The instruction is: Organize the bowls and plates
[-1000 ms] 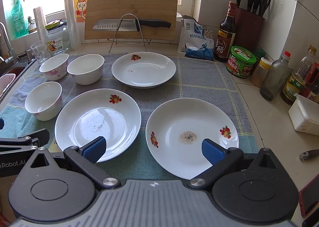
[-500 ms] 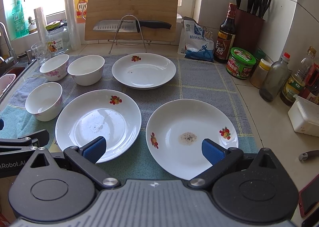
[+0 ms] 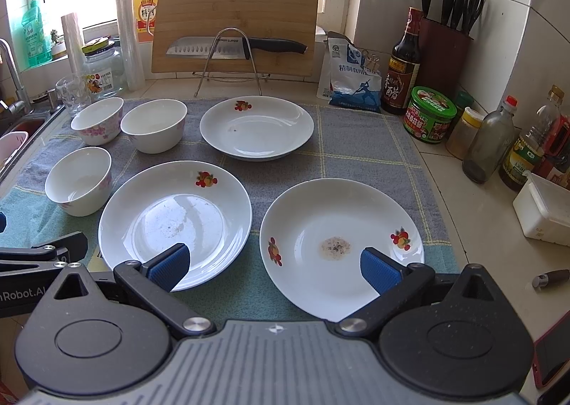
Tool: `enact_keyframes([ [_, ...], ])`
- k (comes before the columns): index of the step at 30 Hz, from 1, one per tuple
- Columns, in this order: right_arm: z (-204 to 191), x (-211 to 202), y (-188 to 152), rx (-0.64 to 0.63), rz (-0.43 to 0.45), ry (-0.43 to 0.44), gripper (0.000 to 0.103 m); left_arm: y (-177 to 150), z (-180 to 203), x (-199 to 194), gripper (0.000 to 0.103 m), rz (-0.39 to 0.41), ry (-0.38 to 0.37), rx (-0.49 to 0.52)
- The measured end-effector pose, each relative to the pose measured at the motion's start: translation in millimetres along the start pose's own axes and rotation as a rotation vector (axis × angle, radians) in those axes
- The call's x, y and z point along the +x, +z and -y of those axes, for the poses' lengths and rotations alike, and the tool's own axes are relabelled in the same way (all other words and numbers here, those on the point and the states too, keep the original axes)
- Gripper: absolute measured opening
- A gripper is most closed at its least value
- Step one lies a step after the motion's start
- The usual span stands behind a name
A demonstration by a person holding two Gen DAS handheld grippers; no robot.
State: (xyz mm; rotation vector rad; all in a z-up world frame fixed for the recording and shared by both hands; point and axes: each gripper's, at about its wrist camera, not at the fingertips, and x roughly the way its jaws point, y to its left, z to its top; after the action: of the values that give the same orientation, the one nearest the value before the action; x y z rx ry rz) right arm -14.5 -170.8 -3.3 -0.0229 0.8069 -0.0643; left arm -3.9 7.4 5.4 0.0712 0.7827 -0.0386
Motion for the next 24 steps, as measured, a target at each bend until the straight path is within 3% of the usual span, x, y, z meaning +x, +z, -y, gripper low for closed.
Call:
enact_keyframes([
  [24, 5.0, -4.4, 0.8, -0.008, 0.014, 0.001, 0.103, -1.9, 4.3, -5.7, 0.102, 0.004, 0.009, -0.006],
])
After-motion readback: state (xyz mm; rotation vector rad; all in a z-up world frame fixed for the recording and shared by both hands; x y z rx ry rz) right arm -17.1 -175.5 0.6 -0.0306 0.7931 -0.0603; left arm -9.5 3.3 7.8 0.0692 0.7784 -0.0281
